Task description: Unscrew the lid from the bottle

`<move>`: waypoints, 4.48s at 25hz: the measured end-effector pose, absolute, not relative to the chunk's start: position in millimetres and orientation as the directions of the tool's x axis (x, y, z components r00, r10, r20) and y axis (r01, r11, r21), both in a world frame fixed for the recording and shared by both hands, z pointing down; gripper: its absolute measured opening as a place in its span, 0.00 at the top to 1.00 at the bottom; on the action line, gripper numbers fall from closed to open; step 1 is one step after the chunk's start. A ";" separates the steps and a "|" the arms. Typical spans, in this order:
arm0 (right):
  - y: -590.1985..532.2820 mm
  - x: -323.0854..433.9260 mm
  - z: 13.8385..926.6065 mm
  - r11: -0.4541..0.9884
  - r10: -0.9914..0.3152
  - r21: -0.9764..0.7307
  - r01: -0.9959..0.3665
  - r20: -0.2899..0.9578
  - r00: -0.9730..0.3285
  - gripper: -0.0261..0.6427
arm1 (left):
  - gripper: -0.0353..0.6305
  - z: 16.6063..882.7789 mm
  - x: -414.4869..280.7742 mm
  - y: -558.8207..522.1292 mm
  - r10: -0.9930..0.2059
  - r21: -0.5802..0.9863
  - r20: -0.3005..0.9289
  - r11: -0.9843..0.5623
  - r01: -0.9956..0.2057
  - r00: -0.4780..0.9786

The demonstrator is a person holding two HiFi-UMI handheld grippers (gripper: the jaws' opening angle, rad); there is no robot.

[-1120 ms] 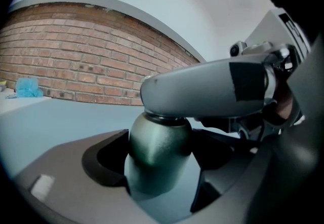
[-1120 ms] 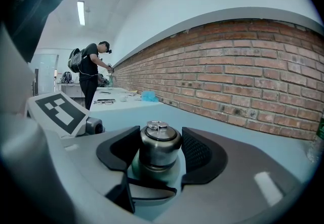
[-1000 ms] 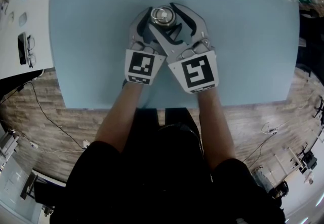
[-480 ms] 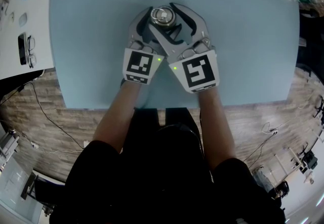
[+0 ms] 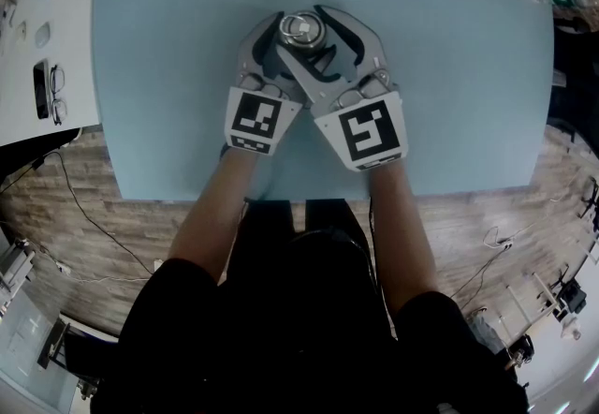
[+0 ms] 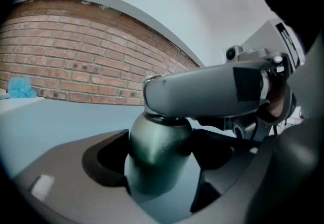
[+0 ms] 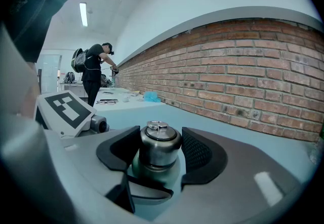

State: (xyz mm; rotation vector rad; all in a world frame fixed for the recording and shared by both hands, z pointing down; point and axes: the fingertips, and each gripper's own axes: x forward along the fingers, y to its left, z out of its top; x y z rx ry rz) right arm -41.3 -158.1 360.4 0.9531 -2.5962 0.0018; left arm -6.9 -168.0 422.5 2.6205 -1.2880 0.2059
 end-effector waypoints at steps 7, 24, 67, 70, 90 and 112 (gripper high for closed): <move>-157.6 -41.4 360.0 0.777 -0.617 0.122 -0.617 0.339 -0.710 0.57 | 0.38 422.2 -6.5 -167.6 -0.755 0.128 0.218 -0.606 -0.785 0.618; -156.7 -42.1 359.9 0.794 -0.597 0.121 -0.596 0.341 -0.726 0.57 | 0.38 422.3 -6.4 -166.8 -0.739 0.125 0.217 -0.626 -0.769 0.637; -154.2 -45.8 362.2 0.823 -0.560 0.123 -0.555 0.345 -0.753 0.57 | 0.38 423.9 -8.4 -164.4 -0.695 0.123 0.212 -0.679 -0.724 0.687; -154.1 -46.1 361.9 0.823 -0.560 0.122 -0.555 0.342 -0.755 0.57 | 0.38 423.8 -8.5 -164.1 -0.692 0.122 0.213 -0.682 -0.721 0.690; -153.8 -46.9 361.3 0.836 -0.541 0.116 -0.537 0.337 -0.770 0.57 | 0.38 423.2 -8.7 -164.0 -0.674 0.122 0.214 -0.700 -0.704 0.707; -151.3 -46.0 359.6 0.852 -0.519 0.119 -0.510 0.324 -0.791 0.57 | 0.38 421.1 -7.3 -161.8 -0.649 0.121 0.208 -0.726 -0.677 0.732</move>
